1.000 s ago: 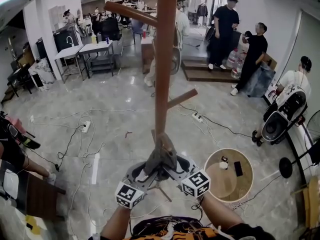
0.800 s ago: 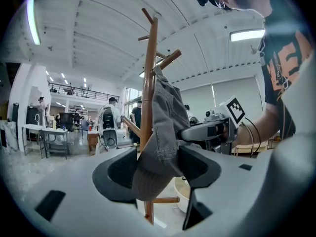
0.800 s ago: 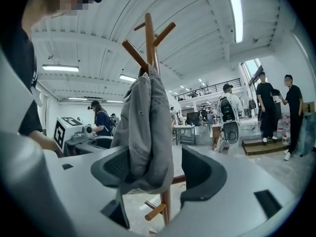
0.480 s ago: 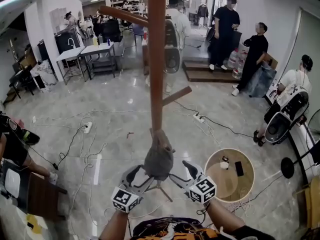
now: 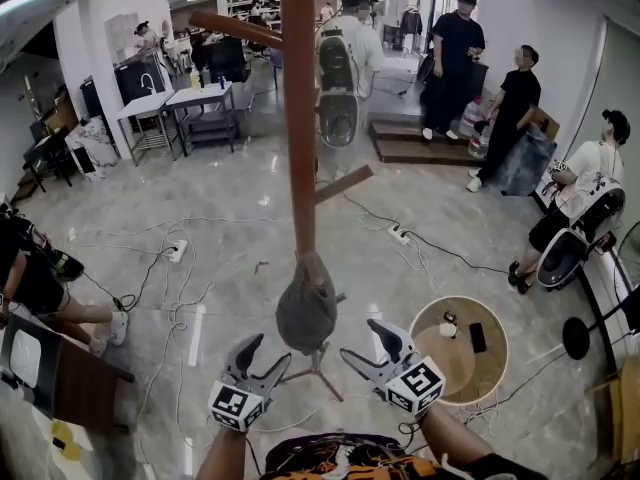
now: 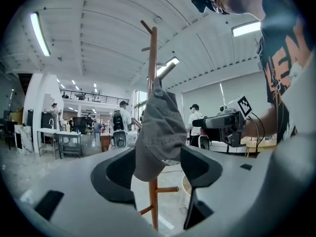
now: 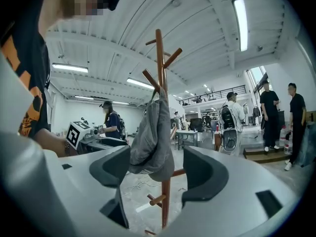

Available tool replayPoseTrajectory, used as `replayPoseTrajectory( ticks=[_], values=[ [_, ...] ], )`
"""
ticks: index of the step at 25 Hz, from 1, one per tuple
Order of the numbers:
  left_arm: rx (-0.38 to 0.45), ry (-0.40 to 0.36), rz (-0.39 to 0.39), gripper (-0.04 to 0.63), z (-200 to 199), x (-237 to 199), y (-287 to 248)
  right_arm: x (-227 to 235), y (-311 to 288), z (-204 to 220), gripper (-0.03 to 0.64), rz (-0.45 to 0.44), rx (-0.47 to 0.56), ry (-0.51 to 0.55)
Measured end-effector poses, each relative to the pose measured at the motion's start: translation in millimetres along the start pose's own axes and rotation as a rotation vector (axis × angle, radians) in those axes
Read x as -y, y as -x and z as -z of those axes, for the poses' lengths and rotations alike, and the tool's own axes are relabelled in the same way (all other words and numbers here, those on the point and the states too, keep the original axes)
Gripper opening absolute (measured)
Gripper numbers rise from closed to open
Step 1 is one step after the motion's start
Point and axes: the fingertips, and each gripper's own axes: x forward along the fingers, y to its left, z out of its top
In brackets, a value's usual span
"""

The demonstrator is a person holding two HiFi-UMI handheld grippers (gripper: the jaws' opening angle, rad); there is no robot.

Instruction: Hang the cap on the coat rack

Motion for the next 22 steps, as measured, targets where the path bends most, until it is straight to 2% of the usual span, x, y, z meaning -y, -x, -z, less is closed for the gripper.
replayPoseTrajectory(
  ticks=[4,6,10,15,18,22],
  values=[
    [0.061,-0.002,0.011,0.233,-37,11,14,-12,10,-33,0.301,-0.039,0.054,0.032],
    [0.087,-0.013,0.037,0.166,-54,28,15,-15,20,-48,0.257,-0.040,0.089,0.051],
    [0.111,-0.039,0.092,0.107,-73,67,9,-20,38,-68,0.214,-0.057,0.133,0.074],
    [0.106,-0.075,0.143,0.084,-93,100,7,-36,49,-94,0.186,-0.083,0.185,0.094],
    [0.099,-0.119,0.149,0.080,-105,108,3,-39,50,-98,0.163,-0.086,0.170,0.111],
    [0.111,-0.099,0.140,0.071,-118,110,1,-40,50,-99,0.109,-0.084,0.147,0.094]
  ],
)
